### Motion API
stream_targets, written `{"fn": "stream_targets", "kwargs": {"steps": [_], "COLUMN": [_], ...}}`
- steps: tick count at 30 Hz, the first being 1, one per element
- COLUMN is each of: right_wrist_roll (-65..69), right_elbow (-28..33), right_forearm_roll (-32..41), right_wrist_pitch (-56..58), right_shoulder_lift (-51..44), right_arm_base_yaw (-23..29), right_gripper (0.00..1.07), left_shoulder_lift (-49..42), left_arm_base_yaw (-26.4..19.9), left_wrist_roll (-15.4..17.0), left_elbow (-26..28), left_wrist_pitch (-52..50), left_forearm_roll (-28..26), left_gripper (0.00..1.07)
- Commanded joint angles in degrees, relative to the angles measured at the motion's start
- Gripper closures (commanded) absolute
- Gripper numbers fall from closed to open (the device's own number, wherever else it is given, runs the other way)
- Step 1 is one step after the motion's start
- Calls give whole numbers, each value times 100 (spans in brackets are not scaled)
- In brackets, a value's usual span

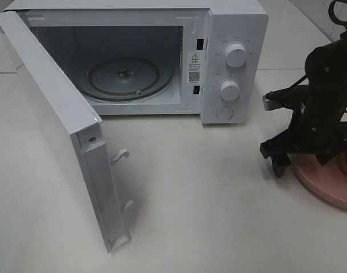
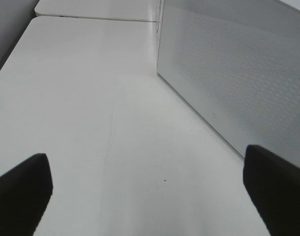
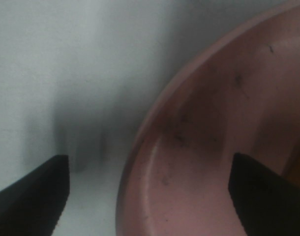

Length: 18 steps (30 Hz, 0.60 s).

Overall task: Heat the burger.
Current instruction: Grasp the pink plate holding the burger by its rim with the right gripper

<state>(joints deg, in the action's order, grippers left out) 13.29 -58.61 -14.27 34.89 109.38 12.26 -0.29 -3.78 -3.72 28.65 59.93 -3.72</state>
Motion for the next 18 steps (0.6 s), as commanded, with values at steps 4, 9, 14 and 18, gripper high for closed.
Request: {"fn": "stream_targets", "kwargs": {"steps": [4, 9, 14, 18], "right_wrist_roll": [-11, -11, -11, -34], "right_elbow": [-46, -46, -46, -46], "right_forearm_roll": [-57, -40, -17, -17], "right_wrist_pitch": [-34, -57, -63, -109], "right_shoulder_lift": [17, 149, 212, 218], "right_arm_base_yaw": [-17, -17, -17, -17], "right_gripper": [25, 26, 27, 29], "left_shoulder_lift": [-143, -143, -143, -143], "left_arm_base_yaw": [-34, -34, -34, -34], "left_wrist_roll": [17, 17, 17, 17], "left_elbow": [-17, -17, -17, -17], "left_wrist_pitch": [-46, -46, -46, -46], "left_forearm_roll": [-34, -34, -34, -34], "left_gripper": [9, 9, 9, 9]}}
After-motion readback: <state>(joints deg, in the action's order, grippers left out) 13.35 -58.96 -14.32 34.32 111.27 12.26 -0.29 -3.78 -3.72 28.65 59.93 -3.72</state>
